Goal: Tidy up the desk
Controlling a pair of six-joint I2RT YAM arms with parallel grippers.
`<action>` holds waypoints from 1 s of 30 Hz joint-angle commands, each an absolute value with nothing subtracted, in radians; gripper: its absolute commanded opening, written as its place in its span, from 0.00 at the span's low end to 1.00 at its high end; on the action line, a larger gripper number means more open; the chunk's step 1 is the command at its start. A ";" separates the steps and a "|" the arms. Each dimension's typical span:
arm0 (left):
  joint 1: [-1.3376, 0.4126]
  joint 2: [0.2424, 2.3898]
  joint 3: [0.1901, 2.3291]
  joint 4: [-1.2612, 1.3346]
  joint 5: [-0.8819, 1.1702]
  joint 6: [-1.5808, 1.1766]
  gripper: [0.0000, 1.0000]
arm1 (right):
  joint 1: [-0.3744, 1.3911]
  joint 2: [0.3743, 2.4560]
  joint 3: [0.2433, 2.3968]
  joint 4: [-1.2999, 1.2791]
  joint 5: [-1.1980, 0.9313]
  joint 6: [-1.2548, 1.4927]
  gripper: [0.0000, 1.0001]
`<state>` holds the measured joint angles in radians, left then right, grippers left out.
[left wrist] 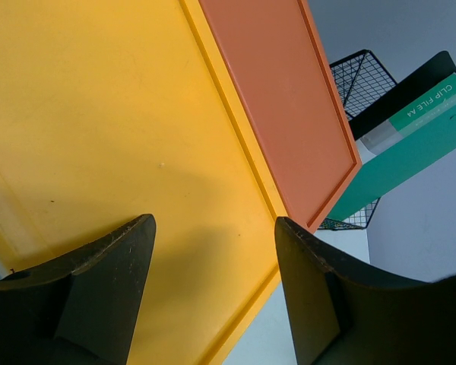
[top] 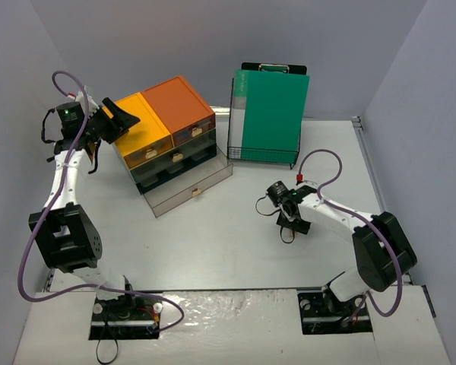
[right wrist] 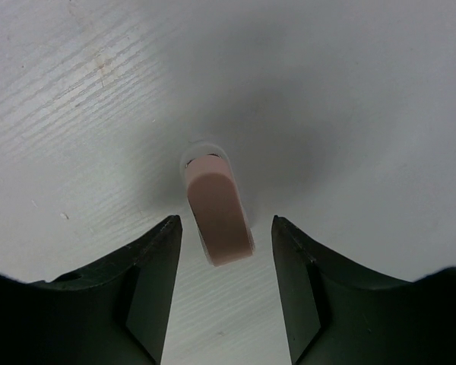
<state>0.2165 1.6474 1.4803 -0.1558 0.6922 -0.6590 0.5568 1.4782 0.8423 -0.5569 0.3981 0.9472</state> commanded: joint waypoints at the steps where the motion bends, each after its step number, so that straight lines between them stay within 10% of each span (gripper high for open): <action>1: 0.219 1.633 1.473 -0.216 0.693 -0.664 0.61 | 0.551 1.505 0.818 -0.533 0.394 0.937 0.48; 5: 0.219 1.632 1.471 -0.218 0.692 -0.662 0.61 | 0.542 1.517 0.775 -0.494 0.372 0.939 0.46; 10: 0.219 1.623 1.466 -0.227 0.690 -0.656 0.62 | 0.531 1.518 0.751 -0.468 0.358 0.929 0.01; 21: 0.220 1.615 1.460 -0.239 0.681 -0.643 0.61 | 0.576 1.400 0.978 -0.251 -0.063 0.774 0.00; 30: 0.219 1.615 1.465 -0.248 0.676 -0.637 0.61 | 0.678 1.720 1.441 -0.093 -0.321 0.762 0.00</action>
